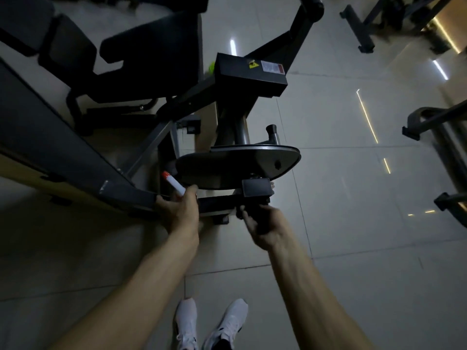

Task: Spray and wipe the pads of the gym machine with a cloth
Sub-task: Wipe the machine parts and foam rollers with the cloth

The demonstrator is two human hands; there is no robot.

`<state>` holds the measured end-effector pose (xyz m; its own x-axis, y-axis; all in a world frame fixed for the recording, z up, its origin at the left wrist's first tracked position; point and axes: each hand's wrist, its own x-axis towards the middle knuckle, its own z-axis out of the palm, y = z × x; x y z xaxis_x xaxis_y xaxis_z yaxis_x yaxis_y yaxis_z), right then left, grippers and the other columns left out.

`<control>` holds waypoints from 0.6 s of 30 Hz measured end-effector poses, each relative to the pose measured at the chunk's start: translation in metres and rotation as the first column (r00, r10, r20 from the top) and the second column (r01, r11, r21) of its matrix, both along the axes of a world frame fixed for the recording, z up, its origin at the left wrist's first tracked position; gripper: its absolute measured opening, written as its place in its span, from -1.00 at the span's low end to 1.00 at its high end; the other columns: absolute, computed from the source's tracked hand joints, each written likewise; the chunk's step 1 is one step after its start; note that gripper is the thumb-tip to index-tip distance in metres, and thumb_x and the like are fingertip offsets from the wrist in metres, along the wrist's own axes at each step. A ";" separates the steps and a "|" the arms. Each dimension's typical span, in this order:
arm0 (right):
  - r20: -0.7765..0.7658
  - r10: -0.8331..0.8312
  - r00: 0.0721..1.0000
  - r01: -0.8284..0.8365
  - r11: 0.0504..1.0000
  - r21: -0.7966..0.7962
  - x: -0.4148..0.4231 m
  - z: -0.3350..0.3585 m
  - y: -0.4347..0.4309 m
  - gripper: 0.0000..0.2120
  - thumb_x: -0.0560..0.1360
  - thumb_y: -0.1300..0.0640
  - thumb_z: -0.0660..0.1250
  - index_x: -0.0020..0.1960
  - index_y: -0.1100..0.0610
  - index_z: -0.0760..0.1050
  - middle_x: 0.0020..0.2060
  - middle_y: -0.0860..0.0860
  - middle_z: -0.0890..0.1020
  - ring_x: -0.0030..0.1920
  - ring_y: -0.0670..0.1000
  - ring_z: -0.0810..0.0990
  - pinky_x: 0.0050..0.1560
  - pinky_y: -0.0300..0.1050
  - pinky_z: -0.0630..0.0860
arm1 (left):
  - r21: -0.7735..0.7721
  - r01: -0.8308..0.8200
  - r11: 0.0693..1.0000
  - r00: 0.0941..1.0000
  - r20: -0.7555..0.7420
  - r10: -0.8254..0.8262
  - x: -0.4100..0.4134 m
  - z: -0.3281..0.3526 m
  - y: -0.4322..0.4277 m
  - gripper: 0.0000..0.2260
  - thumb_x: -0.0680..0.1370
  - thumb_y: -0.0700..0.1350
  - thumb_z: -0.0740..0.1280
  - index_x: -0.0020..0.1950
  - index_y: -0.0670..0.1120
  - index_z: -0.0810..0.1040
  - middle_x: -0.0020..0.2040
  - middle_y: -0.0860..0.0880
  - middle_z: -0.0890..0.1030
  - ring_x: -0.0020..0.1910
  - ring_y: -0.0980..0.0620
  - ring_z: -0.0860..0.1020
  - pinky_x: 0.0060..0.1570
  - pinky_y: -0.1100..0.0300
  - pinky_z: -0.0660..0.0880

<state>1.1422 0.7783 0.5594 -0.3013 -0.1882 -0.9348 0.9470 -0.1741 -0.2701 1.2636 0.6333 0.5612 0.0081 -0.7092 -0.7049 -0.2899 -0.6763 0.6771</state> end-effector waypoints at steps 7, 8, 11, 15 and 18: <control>-0.405 -0.031 0.914 0.077 0.992 0.096 -0.045 0.048 0.031 -0.61 0.51 0.32 0.33 0.32 0.37 0.52 0.11 0.30 0.68 -0.09 0.20 0.71 -0.26 -0.05 0.66 | 0.025 0.192 0.981 0.978 0.080 -0.194 -0.020 -0.021 -0.036 -0.21 0.50 0.15 0.46 0.62 0.03 0.16 0.48 -0.16 0.42 0.33 -0.26 0.51 0.29 -0.22 0.51; -0.431 0.003 0.902 0.047 0.993 0.106 -0.047 0.056 0.036 -0.57 0.47 0.29 0.35 0.32 0.35 0.53 0.09 0.29 0.68 -0.06 0.22 0.70 -0.23 -0.03 0.65 | 0.030 0.193 0.981 0.976 0.099 -0.195 -0.019 -0.026 -0.037 -0.31 0.51 0.13 0.43 0.57 -0.02 0.26 0.39 -0.17 0.51 0.24 -0.25 0.57 0.23 -0.20 0.55; -0.429 0.110 0.897 -0.099 0.994 0.047 -0.041 0.076 0.044 -0.51 0.45 0.21 0.31 0.36 0.31 0.52 0.02 0.26 0.66 -0.14 0.17 0.68 -0.18 -0.03 0.63 | 0.010 0.195 0.981 0.966 0.171 -0.194 -0.014 -0.030 -0.037 -0.59 0.65 0.04 0.29 0.41 -0.16 0.44 0.21 -0.22 0.60 0.11 -0.24 0.61 0.18 -0.18 0.57; -0.427 0.175 0.887 -0.190 0.982 0.007 -0.017 0.106 0.049 -0.50 0.43 0.24 0.18 0.34 0.29 0.55 0.17 0.25 0.66 -0.04 0.13 0.64 -0.05 -0.06 0.63 | -0.061 0.220 0.974 0.963 0.170 -0.207 0.002 0.007 -0.026 -0.66 0.67 0.07 0.26 0.32 -0.13 0.48 0.20 -0.21 0.57 0.15 -0.28 0.57 0.24 -0.19 0.50; -0.387 0.081 0.918 -0.113 0.992 -0.060 -0.008 0.135 0.056 -0.52 0.36 0.23 0.21 0.23 0.30 0.61 0.02 0.24 0.67 0.05 0.21 0.64 0.11 -0.02 0.62 | -0.233 0.301 0.924 0.953 0.095 -0.287 0.011 0.059 -0.010 -0.82 0.65 0.08 0.28 -0.05 0.01 0.50 -0.03 -0.16 0.62 -0.07 -0.20 0.61 0.01 -0.16 0.59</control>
<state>1.1344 0.8342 0.6945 -0.6100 -0.3037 -0.7319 0.7868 -0.1224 -0.6049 1.2744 0.6230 0.6197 -0.1916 -0.8349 -0.5160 -0.4942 -0.3721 0.7857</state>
